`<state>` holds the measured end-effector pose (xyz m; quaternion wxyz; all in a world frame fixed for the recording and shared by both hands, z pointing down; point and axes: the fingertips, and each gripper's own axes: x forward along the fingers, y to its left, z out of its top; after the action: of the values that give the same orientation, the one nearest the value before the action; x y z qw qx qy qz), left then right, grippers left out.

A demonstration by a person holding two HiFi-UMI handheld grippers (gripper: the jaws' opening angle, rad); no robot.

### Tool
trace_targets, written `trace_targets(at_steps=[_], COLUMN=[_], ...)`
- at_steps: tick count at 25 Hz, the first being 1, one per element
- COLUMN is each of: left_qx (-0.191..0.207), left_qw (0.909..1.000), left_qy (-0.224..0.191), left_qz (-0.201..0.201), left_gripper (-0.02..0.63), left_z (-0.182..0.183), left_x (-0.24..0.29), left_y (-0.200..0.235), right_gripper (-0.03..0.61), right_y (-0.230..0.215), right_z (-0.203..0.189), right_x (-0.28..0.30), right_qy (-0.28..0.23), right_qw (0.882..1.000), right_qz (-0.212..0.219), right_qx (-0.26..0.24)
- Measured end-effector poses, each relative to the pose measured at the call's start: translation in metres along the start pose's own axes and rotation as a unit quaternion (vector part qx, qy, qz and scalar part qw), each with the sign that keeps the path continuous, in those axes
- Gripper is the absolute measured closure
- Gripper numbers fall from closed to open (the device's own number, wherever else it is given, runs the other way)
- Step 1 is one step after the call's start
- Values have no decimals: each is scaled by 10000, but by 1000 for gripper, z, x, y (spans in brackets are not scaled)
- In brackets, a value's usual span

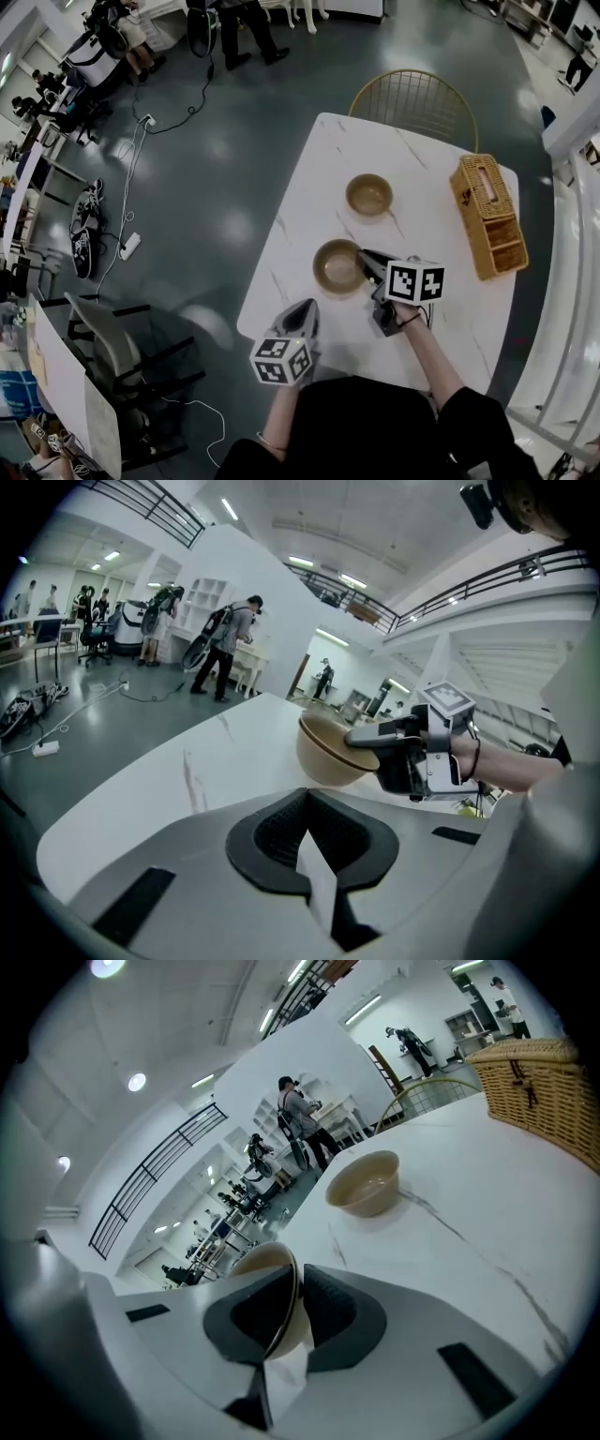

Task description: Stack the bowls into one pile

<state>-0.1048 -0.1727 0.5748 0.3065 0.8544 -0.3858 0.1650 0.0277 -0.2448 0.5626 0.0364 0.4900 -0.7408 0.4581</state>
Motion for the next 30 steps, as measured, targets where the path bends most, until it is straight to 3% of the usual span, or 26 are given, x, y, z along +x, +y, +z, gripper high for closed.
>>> trace_targets(at_steps=[30], left_qx=[225], left_qw=[9996], left_qy=[-80], left_qz=[-140], left_gripper=[600], left_z=[57], left_x=[72], left_y=[-31], right_gripper=[540], right_y=[-47], right_z=[116], right_x=[-28], right_qy=[-1333], right_qw=[9905], right_qz=[-33], right_qx=[322])
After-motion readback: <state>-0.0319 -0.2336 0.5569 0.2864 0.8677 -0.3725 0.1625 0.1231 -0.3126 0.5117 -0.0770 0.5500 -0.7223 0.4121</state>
